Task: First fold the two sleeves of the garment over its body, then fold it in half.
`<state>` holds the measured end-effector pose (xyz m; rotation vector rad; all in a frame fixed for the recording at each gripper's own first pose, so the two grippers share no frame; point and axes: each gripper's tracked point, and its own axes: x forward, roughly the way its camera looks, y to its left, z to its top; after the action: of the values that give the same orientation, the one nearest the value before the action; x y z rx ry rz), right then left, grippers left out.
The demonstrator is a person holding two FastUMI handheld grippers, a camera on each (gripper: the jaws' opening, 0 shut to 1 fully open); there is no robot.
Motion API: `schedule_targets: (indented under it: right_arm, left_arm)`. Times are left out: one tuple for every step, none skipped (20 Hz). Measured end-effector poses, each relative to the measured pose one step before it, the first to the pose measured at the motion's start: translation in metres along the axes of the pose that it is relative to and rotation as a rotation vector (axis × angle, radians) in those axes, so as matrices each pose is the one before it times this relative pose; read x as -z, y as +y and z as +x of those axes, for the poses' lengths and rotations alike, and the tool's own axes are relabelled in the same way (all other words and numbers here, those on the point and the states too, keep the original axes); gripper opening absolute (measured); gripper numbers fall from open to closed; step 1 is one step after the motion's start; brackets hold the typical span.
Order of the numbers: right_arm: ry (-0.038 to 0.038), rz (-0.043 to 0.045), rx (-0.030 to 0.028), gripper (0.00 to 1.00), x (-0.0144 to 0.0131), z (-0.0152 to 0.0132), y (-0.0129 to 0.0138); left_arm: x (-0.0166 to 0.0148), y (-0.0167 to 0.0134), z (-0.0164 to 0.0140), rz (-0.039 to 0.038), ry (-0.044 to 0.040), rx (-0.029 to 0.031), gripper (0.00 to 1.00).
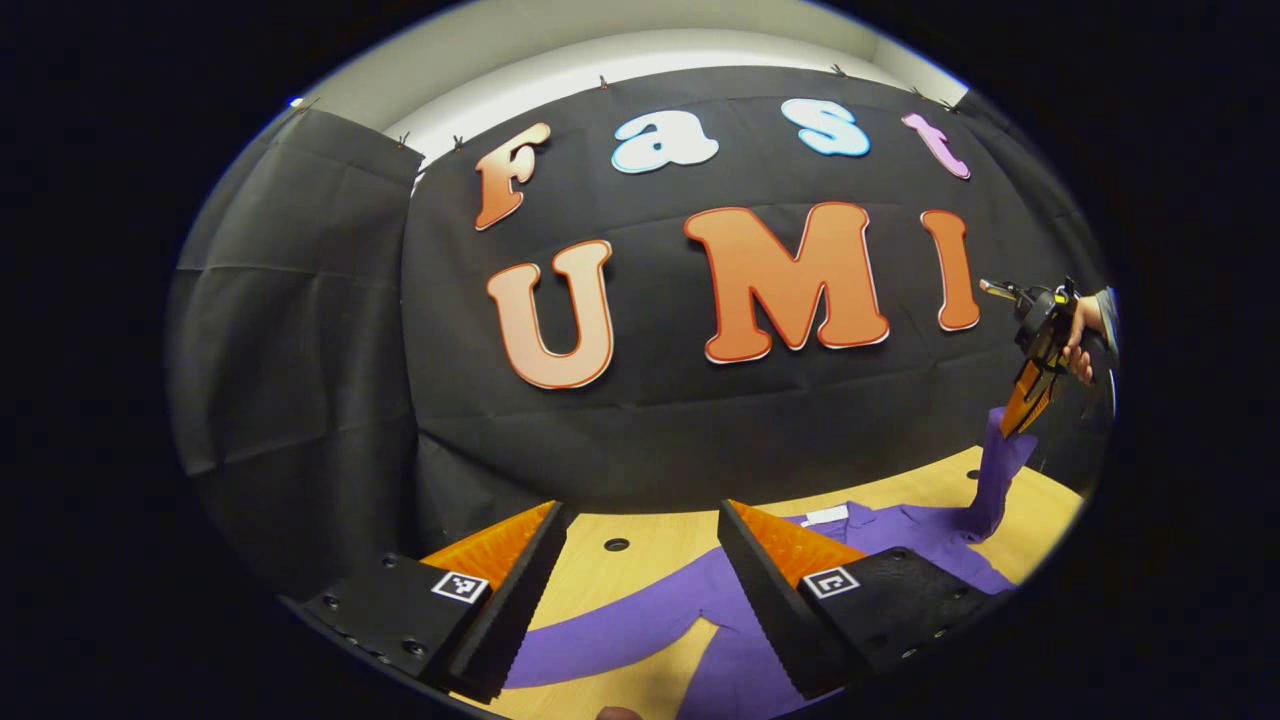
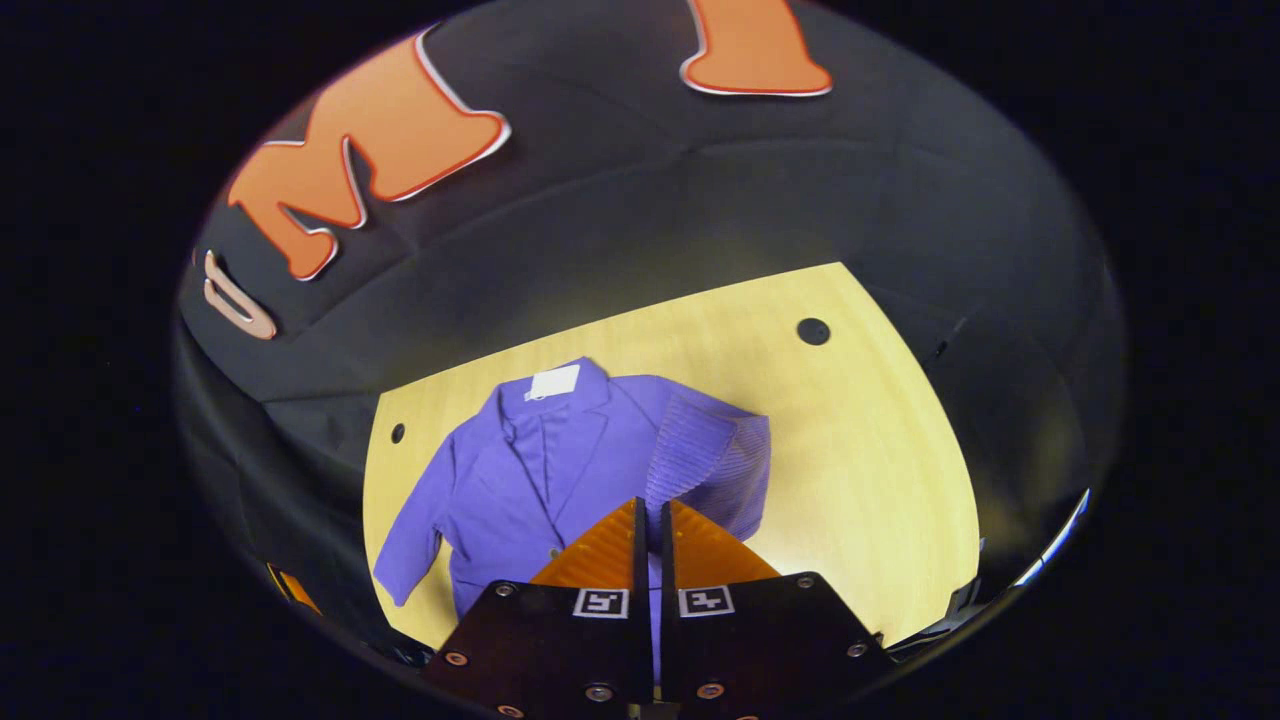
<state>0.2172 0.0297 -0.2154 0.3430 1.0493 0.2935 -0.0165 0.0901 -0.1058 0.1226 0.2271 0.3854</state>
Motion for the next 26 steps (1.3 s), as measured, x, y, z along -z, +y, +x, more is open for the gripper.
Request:
schedule_targets:
  right_arm:
    - [-0.00122,-0.01073,-0.01655,0.04,-0.00257,0.00062,0.01456]
    - [0.00009,-0.01415,-0.01666,0.04,-0.00117,0.00186,0.01372]
    - [0.0017,-0.01739,-0.01256,0.04,-0.00018,0.00168,0.0149]
    - [0.00163,-0.01936,-0.01278,0.04,-0.00068,0.00044,0.01264]
    - [0.00244,-0.01893,-0.00982,0.04,-0.00001,0.00275,0.01172]
    - [0.00422,-0.01542,-0.00887,0.04,-0.00059,0.003,0.0119]
    - [0.00398,-0.01229,-0.0102,0.04,0.00088,0.002,0.01105]
    - [0.00489,-0.0115,-0.01108,0.04,0.00016,0.00272,0.01098]
    - [0.0052,-0.00952,-0.0093,0.04,0.00182,0.00293,0.0089]
    - [0.00334,-0.01041,-0.01002,0.04,0.00138,0.00237,0.00872]
    - [0.00322,-0.00608,-0.00633,0.04,0.00153,0.00212,0.00794]
    - [0.0039,-0.00496,-0.00881,0.04,0.00088,0.00291,0.00652]
    - [0.00211,0.01195,-0.01325,0.04,0.00041,0.00134,0.00694]
    - [0.00021,0.01756,-0.01935,0.05,0.00053,0.00105,0.00968]
    - [-0.00505,0.01722,-0.03199,0.06,-0.0016,-0.0013,0.00953]
    - [-0.01948,0.00822,-0.03093,0.1,-0.00347,-0.00021,0.01023]
    - [-0.01863,0.00679,-0.0226,0.11,-0.00342,-0.00244,0.00729]
    - [-0.01413,0.00477,-0.02821,0.15,-0.00261,-0.00479,0.00834]
    - [-0.01457,0.00236,-0.01891,0.17,-0.00284,-0.00455,0.00483]
    - [-0.01801,-0.0071,-0.01167,0.25,-0.00197,-0.00434,0.00253]
    - [-0.02461,-0.00952,-0.00431,0.31,-0.00414,-0.00627,0.0007]
    - [-0.03001,-0.01768,-0.00109,0.33,-0.00362,-0.00678,0.00053]
    - [-0.0365,-0.01914,0.00224,0.35,-0.00507,-0.00758,-0.00065]
    - [-0.03654,-0.02531,0.00602,0.49,-0.00423,-0.00742,-0.00173]
    - [-0.04275,-0.02563,0.00826,0.67,-0.00684,-0.01048,-0.00223]
    - [-0.04194,-0.02686,0.01062,0.77,-0.00514,-0.00776,-0.00377]
  left_arm:
    - [0.00096,0.00989,0.00229,0.00012,0.0049,-0.01495,0.98]
    - [0.00331,0.00533,0.0017,-0.00414,0.00576,-0.00749,0.98]
    - [0.00222,0.00698,0.00182,-0.00372,0.00423,-0.00893,0.98]
    - [0.00353,0.0053,0.00262,-0.00279,0.00569,-0.00836,0.98]
    - [0.00309,0.00689,0.00326,-0.00128,0.00658,-0.01219,0.98]
    - [0.00353,0.00848,0.00192,-0.00253,0.00894,-0.01113,0.98]
    - [0.00358,0.00793,0.00113,-0.00063,0.01203,-0.0132,0.98]
    - [0.00627,0.00739,0.00207,0.00057,0.01483,-0.0147,0.98]
    - [0.00476,0.00775,0.00307,-0.00003,0.01358,-0.01408,0.98]
    - [0.00465,0.00733,0.00381,0.00004,0.01287,-0.01324,0.98]
    - [0.00382,0.00634,0.00261,0.00086,0.01042,-0.01125,0.98]
    - [0.00688,0.00506,0.00371,0.00154,0.01187,-0.01071,0.98]
    - [0.00484,0.00631,0.00379,0.00224,0.01105,-0.01174,0.98]
    - [0.00527,0.00678,0.0034,0.00021,0.01339,-0.01101,0.98]
    - [0.00432,0.0058,0.00331,0.00007,0.01641,-0.01062,0.98]
    - [0.00765,0.00543,0.00275,-0.0024,0.01719,-0.00968,0.98]
    - [0.00523,0.00522,0.00414,-0.00222,0.01962,-0.00855,0.98]
    - [0.00759,0.00382,0.00402,-0.00328,0.01982,-0.00538,0.98]
    - [0.00559,0.00317,0.00338,-0.00105,0.01906,-0.00344,0.98]
    - [0.00771,0.00471,0.00242,-0.00451,0.02091,-0.00576,0.98]
    - [0.00632,0.00259,0.00347,-0.00594,0.02593,-0.00063,0.98]
    - [0.00877,0.00191,0.00452,-0.0118,0.03118,-0.00121,0.98]
    - [0.01038,0.00212,0.00569,-0.01577,0.04047,0.00436,0.98]
    - [0.0121,0.00155,0.00537,-0.01988,0.04312,0.0041,0.98]
    - [0.01044,0.00306,0.0062,-0.01846,0.04595,-0.00131,0.98]
    - [0.01008,0.00582,0.00795,-0.01872,0.04609,-0.00174,0.98]
